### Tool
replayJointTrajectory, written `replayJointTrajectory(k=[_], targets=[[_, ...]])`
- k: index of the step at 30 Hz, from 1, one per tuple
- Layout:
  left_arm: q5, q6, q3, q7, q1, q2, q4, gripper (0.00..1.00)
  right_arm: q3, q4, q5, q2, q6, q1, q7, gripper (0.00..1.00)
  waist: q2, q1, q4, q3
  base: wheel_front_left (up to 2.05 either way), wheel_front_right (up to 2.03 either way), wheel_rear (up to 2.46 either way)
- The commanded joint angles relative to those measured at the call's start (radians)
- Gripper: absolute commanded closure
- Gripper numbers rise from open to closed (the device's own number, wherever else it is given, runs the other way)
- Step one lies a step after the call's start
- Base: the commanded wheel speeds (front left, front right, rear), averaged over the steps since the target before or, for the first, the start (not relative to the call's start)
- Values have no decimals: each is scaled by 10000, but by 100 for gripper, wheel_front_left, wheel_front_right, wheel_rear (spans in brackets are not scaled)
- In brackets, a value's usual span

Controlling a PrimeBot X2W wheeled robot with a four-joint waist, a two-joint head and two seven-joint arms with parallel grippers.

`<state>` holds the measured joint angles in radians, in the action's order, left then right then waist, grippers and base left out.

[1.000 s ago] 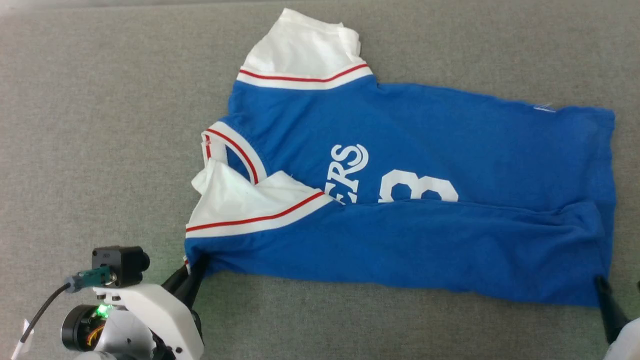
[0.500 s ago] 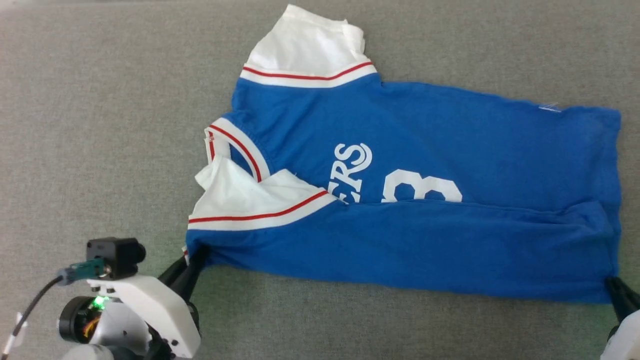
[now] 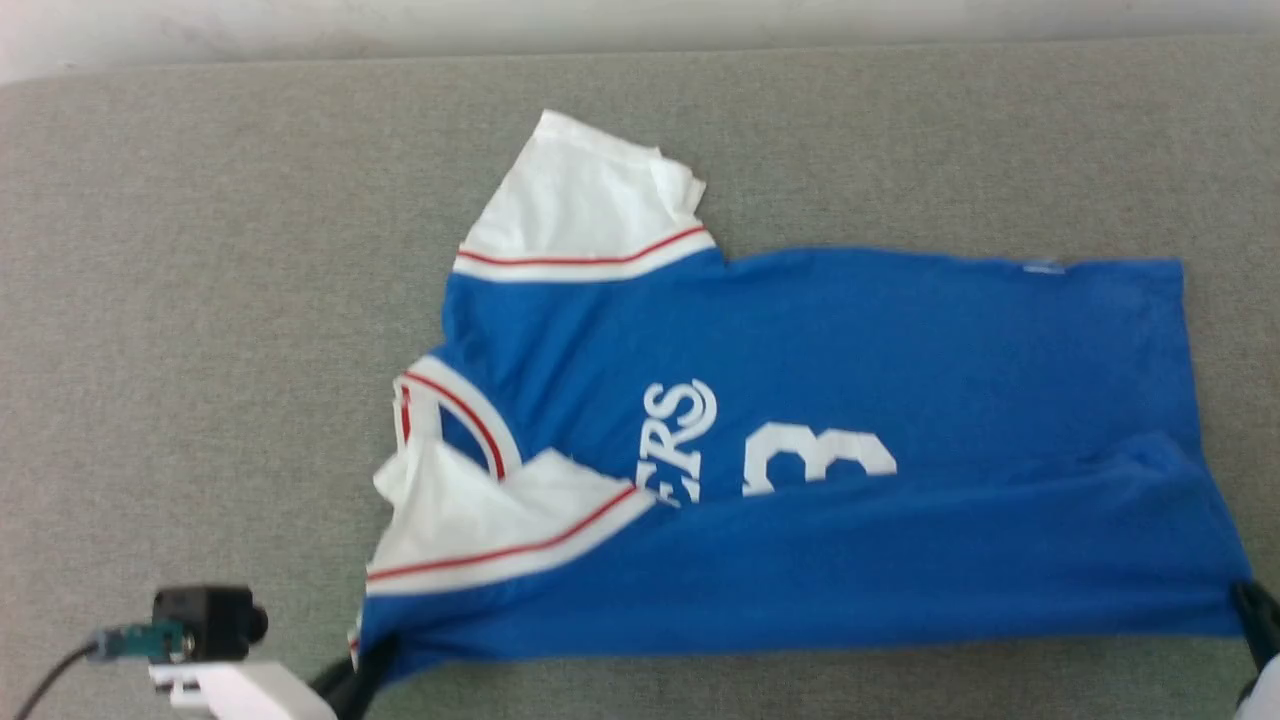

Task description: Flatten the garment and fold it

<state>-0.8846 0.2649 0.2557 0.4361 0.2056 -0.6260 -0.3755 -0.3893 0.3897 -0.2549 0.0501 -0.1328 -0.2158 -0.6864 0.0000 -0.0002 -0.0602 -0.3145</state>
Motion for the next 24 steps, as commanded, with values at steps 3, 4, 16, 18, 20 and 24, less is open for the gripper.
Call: replayJointTrajectory(k=[3,4,16,18,20,24], targets=[[-399,173,-7,135,754,109,-80,100,-252,-124,47,1,21,-504,-233,100,0,2,-140,111,0,0,0],[-399,173,-7,135,754,109,-80,100,-252,-124,47,1,21,-504,-233,100,0,2,-140,111,0,0,0],[-487,-195,174,-484,616,688,752,6,-352,-612,104,1,21,-610,86,0,0,2,-365,347,0,0,0],[-532,-278,110,-653,534,785,746,0,-260,-621,-31,1,21,-555,154,0,0,2,-367,372,0,0,0],[-600,-359,-29,-825,497,825,604,0,-206,-461,-247,1,21,-460,208,0,0,2,-354,364,0,0,0],[-691,-493,-572,-1248,375,731,-62,0,-275,232,-474,1,21,-115,387,0,0,2,-281,258,0,0,0]])
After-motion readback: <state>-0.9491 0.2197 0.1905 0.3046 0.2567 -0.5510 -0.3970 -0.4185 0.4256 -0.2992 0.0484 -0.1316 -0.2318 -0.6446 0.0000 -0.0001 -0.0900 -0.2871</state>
